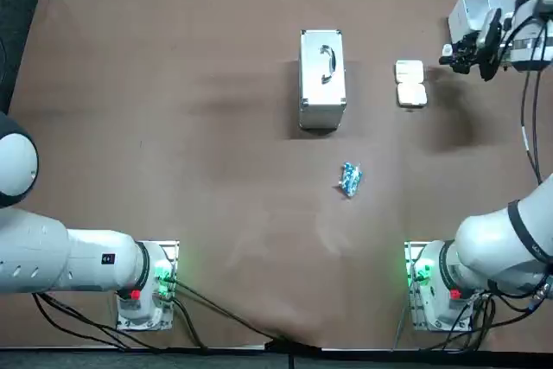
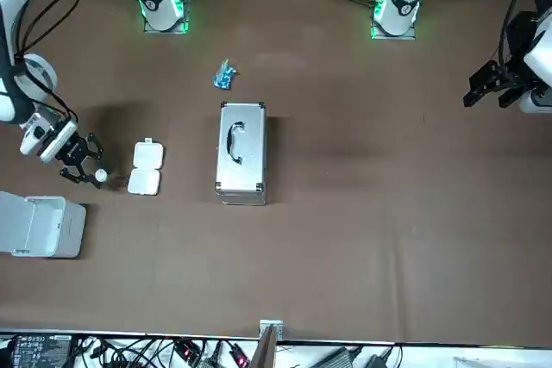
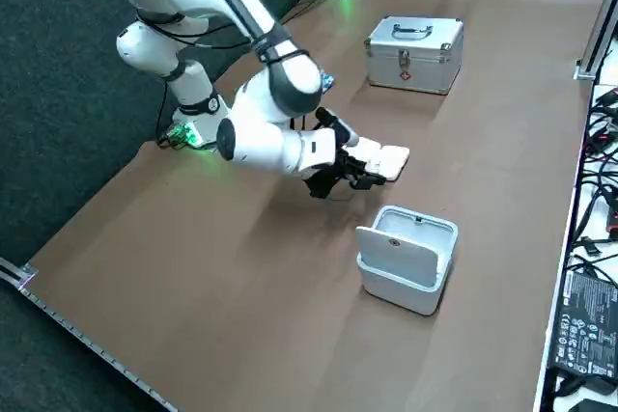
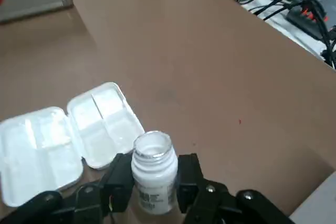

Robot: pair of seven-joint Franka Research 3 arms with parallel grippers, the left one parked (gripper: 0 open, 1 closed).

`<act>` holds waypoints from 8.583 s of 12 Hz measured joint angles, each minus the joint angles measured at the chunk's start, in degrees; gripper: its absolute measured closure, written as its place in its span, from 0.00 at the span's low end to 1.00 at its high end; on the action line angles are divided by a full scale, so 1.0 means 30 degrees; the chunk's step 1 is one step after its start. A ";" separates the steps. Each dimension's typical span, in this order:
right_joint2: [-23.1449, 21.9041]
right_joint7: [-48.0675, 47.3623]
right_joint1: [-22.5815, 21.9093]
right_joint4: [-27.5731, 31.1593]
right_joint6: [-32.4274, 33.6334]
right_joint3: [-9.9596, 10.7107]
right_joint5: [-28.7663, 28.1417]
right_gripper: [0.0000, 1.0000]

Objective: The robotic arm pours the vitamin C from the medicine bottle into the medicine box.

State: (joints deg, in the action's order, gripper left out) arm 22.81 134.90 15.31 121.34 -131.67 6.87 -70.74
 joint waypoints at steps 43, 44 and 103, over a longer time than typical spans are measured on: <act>-0.1043 -2.9800 -0.4854 -0.0614 0.0023 -0.4558 3.6100 0.54; -0.1006 -2.9840 -0.4957 -0.0802 0.0381 -0.4597 3.6405 0.53; -0.1902 -2.2126 -0.6755 -0.4528 0.4052 0.0472 2.3408 0.52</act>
State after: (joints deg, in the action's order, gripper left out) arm 17.10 68.52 -4.96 107.75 -119.52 8.29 -0.52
